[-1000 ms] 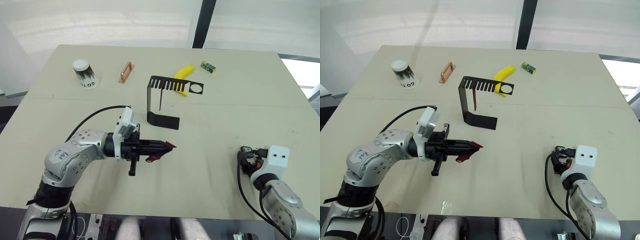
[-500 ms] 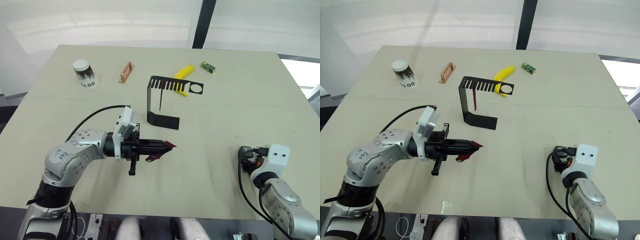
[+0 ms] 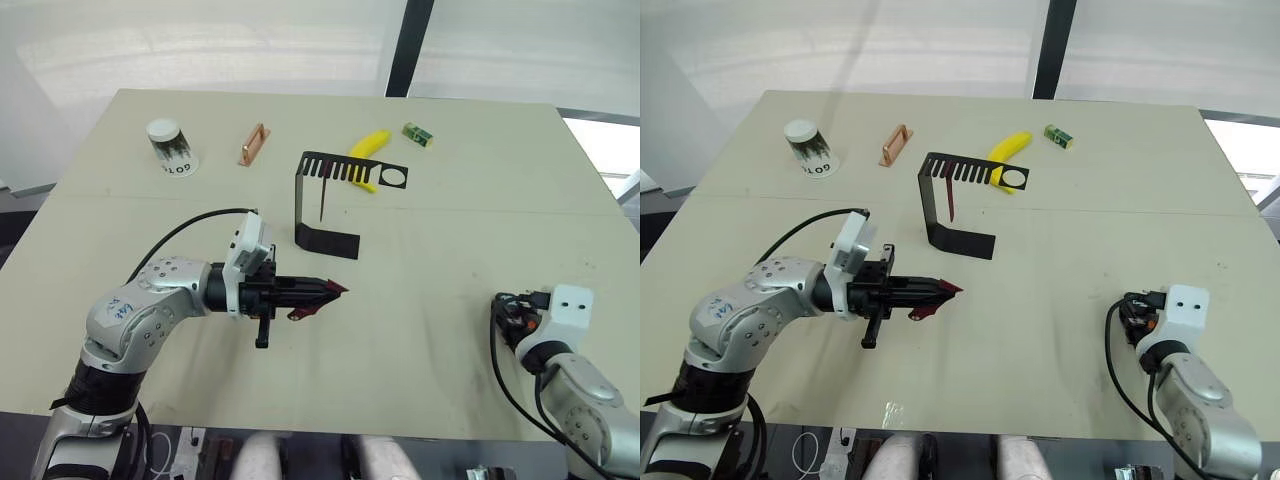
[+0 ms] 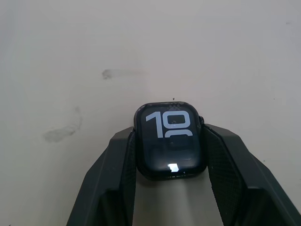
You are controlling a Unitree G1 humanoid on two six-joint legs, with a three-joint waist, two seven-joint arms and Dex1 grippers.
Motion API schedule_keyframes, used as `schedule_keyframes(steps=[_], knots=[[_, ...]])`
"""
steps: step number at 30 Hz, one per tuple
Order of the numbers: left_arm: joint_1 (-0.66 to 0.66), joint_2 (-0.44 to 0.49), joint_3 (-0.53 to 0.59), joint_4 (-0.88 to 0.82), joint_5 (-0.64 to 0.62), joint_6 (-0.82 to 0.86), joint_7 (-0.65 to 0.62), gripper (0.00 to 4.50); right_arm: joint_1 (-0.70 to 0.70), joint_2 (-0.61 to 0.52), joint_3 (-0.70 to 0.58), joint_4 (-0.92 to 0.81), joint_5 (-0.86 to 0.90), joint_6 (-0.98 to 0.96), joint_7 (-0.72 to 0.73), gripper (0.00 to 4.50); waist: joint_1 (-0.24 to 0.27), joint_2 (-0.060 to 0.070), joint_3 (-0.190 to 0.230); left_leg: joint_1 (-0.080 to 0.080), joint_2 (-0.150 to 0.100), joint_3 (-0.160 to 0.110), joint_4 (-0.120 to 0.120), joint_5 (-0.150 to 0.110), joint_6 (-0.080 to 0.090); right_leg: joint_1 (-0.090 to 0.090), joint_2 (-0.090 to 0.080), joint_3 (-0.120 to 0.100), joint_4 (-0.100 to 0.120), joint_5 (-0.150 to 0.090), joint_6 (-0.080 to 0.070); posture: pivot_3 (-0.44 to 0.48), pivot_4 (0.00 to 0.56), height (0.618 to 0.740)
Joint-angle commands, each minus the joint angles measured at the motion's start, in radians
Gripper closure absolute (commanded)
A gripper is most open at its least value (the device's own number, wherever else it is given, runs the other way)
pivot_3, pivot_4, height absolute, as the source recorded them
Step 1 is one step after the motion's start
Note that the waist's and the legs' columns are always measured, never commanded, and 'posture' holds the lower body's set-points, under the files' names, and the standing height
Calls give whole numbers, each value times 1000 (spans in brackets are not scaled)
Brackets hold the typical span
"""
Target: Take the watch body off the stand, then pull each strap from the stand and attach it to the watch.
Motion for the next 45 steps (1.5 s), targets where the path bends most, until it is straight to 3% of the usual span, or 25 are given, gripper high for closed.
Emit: schedule_keyframes(steps=[1,5,8,17,28,45], knots=[[-31,56,-29,41,129,-143,-77,4500,-105,-162,13,-50,170,163,185,2894,-7,2,1,0,0,1,1,0,0,0,0,0,0,0,0,0,150,740],[-44,103,-87,108,288,-336,-153,4500,-238,-236,70,19,365,338,331,2894,-10,2,1,1,1,-1,0,0,0,0,2,0,-1,0,0,0,150,740],[-54,106,-94,131,325,-391,-179,4500,-318,-251,124,66,434,426,373,2894,-9,1,1,-1,1,-1,0,0,1,0,1,-1,-1,0,0,0,150,740],[-22,111,-115,132,442,-567,-209,4500,-544,-120,274,240,504,599,375,2894,-14,1,1,-3,1,-2,2,-2,3,-1,-1,-2,2,0,0,0,150,740],[-35,77,-154,133,529,-585,-165,4500,-658,-13,304,341,475,673,346,2894,-19,2,1,-3,1,-2,2,-2,3,-1,-1,-2,4,0,0,0,150,740],[-100,-2,-177,168,619,-596,-100,4500,-732,41,301,422,450,715,311,2894,-21,2,1,-3,1,-3,3,-2,3,-2,-1,-3,6,0,0,0,150,740]])
